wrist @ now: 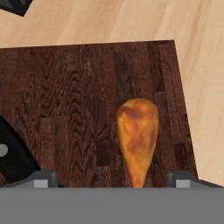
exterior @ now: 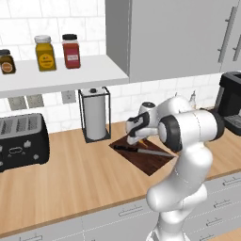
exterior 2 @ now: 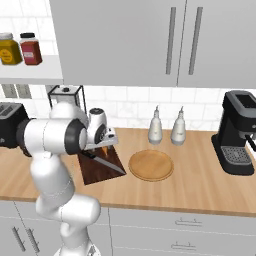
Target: Pick up the knife from the drawer and place it on the cutting board. Then place the meat from the plate to the cutting board.
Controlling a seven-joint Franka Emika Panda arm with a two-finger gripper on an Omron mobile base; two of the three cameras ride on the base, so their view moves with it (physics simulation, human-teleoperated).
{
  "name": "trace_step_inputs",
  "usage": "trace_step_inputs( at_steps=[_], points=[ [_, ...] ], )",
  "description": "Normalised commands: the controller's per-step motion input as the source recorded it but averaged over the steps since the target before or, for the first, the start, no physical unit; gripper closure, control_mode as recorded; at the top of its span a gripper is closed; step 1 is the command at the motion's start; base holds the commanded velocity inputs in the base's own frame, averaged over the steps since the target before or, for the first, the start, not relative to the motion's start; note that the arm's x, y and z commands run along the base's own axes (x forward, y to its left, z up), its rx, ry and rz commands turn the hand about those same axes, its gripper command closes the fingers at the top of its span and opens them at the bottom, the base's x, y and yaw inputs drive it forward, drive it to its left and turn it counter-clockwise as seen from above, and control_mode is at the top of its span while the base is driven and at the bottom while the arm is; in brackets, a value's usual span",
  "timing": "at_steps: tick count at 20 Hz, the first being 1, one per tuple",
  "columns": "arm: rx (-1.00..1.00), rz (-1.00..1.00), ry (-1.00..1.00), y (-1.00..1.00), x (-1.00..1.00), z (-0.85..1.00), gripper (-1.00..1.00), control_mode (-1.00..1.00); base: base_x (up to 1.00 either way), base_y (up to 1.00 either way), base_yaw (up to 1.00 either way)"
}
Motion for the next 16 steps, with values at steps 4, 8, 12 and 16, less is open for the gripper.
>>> trace_step_inputs(
  at_steps=[4,8,12,16],
  points=[
    [0.0,-0.05,-0.08,0.0,-0.76,0.33,-1.0,-1.0,0.0,0.0,0.0],
    [0.0,-0.06,-0.1,0.0,-0.85,0.32,-1.0,-1.0,0.0,0.0,0.0],
    [0.0,-0.05,-0.15,-0.04,-0.82,0.56,-1.0,-1.0,0.0,0.0,0.0],
    [0.01,-0.06,-0.15,-0.04,-0.64,0.79,-1.0,-1.0,0.0,0.0,0.0]
  ],
)
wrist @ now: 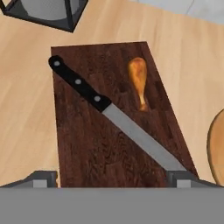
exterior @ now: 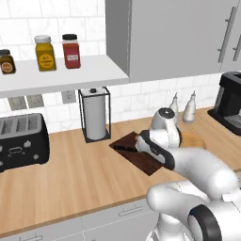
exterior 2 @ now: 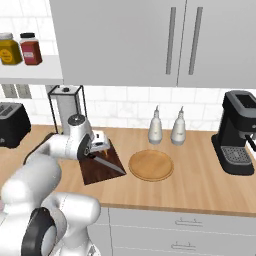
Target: Pick up the knife from the drawer and place it on the cutting board. Then place the meat from the plate to the cutting board.
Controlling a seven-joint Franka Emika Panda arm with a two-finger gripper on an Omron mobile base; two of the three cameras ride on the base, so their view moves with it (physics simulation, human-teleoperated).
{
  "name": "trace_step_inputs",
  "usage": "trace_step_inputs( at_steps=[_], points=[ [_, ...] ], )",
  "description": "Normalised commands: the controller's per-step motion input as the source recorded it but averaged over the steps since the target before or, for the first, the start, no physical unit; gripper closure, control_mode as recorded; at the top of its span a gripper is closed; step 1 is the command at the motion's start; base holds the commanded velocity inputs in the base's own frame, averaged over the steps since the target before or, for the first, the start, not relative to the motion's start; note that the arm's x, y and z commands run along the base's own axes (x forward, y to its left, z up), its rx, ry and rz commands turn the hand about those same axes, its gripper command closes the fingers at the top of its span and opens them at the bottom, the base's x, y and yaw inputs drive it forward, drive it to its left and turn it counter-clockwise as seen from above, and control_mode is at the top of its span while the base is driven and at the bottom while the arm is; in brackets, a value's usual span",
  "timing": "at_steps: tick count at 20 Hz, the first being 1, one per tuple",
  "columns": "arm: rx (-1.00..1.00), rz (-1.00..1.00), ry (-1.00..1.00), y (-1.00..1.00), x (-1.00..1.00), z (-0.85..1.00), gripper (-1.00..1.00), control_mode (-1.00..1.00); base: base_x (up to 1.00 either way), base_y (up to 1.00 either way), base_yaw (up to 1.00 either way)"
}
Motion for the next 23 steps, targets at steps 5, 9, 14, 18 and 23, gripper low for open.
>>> trace_step_inputs(
  at_steps=[5,9,14,18,23],
  points=[
    [0.03,-0.03,-0.11,-0.02,-0.7,0.95,-1.0,-1.0,0.0,0.0,0.0],
    [0.09,-0.01,-0.05,-0.03,-0.59,0.99,-1.0,-1.0,0.0,0.0,0.0],
    [0.2,0.0,-0.01,-0.08,-0.5,0.83,-1.0,-1.0,0.0,0.0,0.0],
    [0.35,0.0,0.0,-0.19,-0.42,0.85,-1.0,-1.0,0.0,0.0,0.0],
    [0.41,0.0,0.01,-0.26,-0.38,0.77,-1.0,-1.0,0.0,0.0,0.0]
  ],
)
